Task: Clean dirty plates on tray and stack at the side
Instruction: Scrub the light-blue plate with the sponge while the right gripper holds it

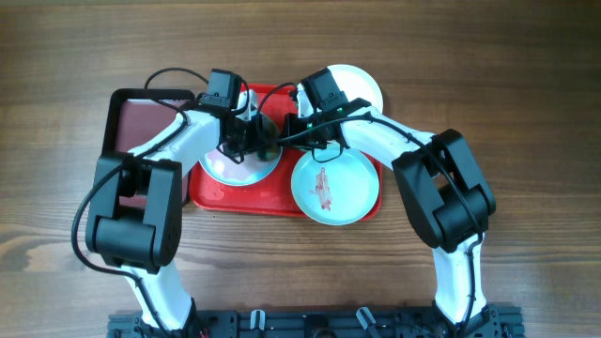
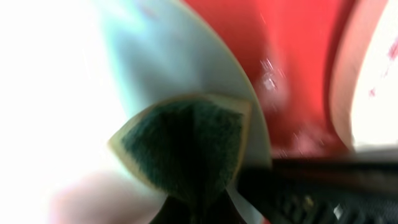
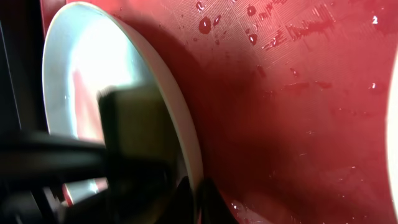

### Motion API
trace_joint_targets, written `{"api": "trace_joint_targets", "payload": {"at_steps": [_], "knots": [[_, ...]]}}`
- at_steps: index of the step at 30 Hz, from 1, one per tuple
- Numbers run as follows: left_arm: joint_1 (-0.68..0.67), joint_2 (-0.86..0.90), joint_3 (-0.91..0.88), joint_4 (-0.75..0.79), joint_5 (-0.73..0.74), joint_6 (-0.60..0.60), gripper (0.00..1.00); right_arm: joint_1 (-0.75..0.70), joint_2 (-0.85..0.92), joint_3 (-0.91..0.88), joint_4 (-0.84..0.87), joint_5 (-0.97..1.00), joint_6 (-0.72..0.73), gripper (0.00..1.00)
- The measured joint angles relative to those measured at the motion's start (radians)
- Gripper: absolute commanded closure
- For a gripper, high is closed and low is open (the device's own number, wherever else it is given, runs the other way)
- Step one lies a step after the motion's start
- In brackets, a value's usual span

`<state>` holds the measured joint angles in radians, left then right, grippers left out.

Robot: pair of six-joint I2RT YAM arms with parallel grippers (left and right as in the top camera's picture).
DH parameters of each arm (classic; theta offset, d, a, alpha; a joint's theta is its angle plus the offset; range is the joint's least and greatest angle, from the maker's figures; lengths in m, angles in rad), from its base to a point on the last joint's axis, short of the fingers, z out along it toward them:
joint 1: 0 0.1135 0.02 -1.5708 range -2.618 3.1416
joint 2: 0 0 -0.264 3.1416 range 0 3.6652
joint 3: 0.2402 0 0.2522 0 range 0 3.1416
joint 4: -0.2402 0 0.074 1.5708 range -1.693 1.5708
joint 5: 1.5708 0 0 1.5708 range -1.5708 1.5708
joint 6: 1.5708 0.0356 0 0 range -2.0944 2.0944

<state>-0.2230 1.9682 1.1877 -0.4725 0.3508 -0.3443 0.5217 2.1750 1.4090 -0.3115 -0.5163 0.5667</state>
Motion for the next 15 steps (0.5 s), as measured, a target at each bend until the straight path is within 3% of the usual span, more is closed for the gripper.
{"api": "trace_joint_targets", "payload": {"at_steps": [8,11,15], "knots": [[-0.003,-0.018,0.026,-0.089,-0.444,-0.220,0.96,0.000,0.000,0.000,0.001,0.000,0.005,0.96],[-0.003,-0.019,0.034,-0.170,-0.505,-0.299,0.96,0.000,0.000,0.000,0.001,0.000,0.005,0.96],[-0.003,-0.024,0.041,-0.267,-0.472,-0.325,0.96,0.002,0.000,0.000,0.003,0.000,0.003,0.96]]}}
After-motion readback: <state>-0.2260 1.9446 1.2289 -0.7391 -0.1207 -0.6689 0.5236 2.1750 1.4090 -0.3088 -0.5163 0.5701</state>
